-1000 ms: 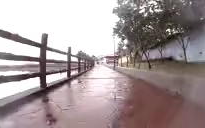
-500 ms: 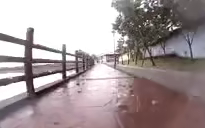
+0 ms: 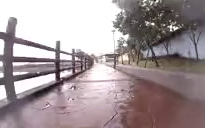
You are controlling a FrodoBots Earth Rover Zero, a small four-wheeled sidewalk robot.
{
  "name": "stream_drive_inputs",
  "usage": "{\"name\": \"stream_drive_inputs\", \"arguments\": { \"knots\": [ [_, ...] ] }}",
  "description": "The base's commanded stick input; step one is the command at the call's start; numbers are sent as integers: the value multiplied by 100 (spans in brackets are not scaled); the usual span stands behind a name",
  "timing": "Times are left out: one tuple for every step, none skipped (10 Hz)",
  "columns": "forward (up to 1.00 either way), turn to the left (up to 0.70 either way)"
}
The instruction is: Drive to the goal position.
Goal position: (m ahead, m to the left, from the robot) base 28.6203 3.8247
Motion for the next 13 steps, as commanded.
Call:
{"name": "stream_drive_inputs", "arguments": {
  "knots": [
    [100, -1],
    [100, -1],
    [100, -1],
    [100, -1],
    [100, -1],
    [100, -1],
    [100, -1],
    [100, -1],
    [100, -1],
    [100, -1],
    [100, -1],
    [100, -1],
    [100, -1]
  ]
}}
